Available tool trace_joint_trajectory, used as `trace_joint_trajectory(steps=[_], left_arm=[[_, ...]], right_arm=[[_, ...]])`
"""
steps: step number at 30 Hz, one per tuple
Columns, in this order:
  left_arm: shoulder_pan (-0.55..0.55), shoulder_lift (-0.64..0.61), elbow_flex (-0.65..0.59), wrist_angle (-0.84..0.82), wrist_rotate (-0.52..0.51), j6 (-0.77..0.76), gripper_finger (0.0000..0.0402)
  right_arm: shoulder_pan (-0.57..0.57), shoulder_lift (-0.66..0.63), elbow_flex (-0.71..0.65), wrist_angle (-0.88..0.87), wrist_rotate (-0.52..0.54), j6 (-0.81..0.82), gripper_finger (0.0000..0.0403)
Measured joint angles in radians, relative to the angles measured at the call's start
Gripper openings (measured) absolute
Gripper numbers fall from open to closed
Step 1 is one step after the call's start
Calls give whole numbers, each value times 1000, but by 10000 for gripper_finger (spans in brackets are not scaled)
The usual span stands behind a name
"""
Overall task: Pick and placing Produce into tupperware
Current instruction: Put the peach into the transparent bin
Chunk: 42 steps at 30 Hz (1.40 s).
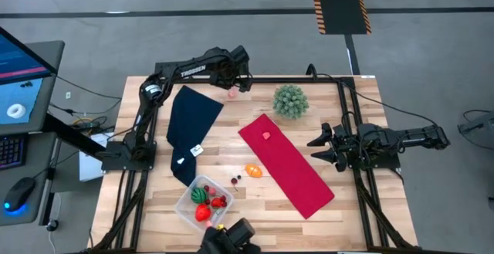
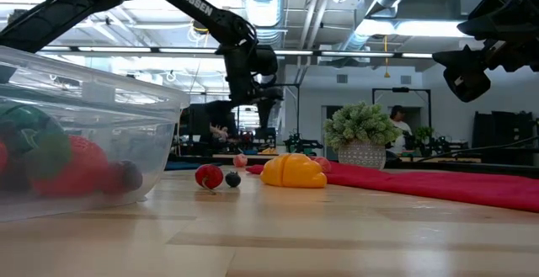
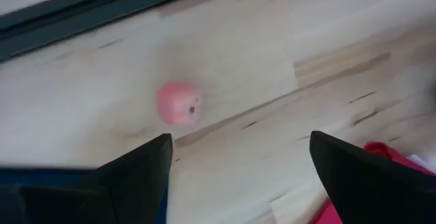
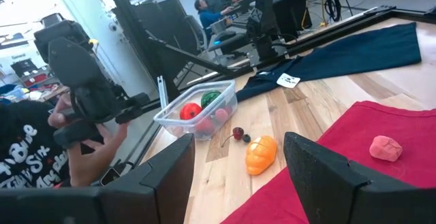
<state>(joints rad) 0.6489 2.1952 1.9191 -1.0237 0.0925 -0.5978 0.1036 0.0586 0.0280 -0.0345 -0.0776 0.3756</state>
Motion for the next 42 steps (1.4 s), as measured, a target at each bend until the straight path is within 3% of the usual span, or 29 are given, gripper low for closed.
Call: trace_joint_trajectory(steps=[9, 13, 17, 19, 25, 30, 33, 35, 39, 42], left_arm=[[-1, 15, 0, 12, 19, 12, 336], [-13, 15, 0, 10, -115, 10, 336], [-33, 15, 0, 20, -255, -96, 336], [-49, 15, 0, 70, -272, -123, 336], [-101, 15, 0, 202, -192, -122, 336], [-124, 15, 0, 192, -152, -256, 336], [-136, 15, 0, 200, -95, -259, 336], [-147, 15, 0, 200, -110, -276, 336], [-164, 15, 0, 170, -176, -522, 336], [-169, 15, 0, 177, -144, -684, 336]], right_arm=[[0, 0, 0, 0, 0, 0, 249], [0, 0, 0, 0, 0, 0, 249], [0, 0, 0, 0, 0, 0, 249], [0, 0, 0, 0, 0, 0, 249], [0, 0, 0, 0, 0, 0, 249], [0, 0, 0, 0, 0, 0, 249], [0, 0, 0, 0, 0, 0, 249], [0, 0, 0, 0, 0, 0, 249], [0, 0, 0, 0, 0, 0, 249], [0, 0, 0, 0, 0, 0, 249]])
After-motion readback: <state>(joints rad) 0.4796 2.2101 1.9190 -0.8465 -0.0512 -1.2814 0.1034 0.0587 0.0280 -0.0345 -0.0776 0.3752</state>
